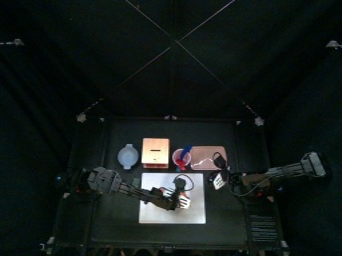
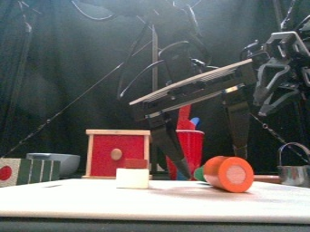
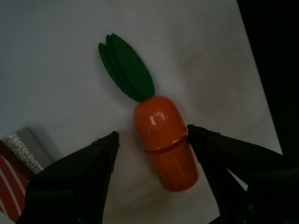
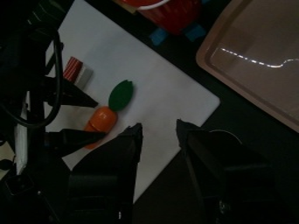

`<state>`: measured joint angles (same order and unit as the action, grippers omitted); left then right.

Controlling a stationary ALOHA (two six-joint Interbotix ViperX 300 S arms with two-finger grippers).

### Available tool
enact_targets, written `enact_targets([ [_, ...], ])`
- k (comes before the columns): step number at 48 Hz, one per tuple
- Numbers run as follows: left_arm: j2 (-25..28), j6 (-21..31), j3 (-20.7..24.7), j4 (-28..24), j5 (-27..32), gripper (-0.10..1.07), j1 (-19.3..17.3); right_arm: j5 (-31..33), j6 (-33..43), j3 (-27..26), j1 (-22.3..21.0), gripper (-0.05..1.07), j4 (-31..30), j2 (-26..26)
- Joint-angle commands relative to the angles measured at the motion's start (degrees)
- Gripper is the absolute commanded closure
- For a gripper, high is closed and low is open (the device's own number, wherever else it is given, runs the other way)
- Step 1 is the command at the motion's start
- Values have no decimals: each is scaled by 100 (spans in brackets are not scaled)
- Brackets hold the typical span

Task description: Place carrot into bowl

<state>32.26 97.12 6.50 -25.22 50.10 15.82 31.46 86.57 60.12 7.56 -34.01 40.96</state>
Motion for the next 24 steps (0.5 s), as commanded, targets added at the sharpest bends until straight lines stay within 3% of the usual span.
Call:
enact_targets([
  [1,-97,-18,193,-9,-18,18,-9,0,-9,-53,9,28,-9,18],
  [13,-387,-158,0,18,88,28,9,18,-9,-44,9,28,-9,26],
  [24,-1468,-571,-729,114,176,28,176,62,-9,-44,9,28,-18,88],
])
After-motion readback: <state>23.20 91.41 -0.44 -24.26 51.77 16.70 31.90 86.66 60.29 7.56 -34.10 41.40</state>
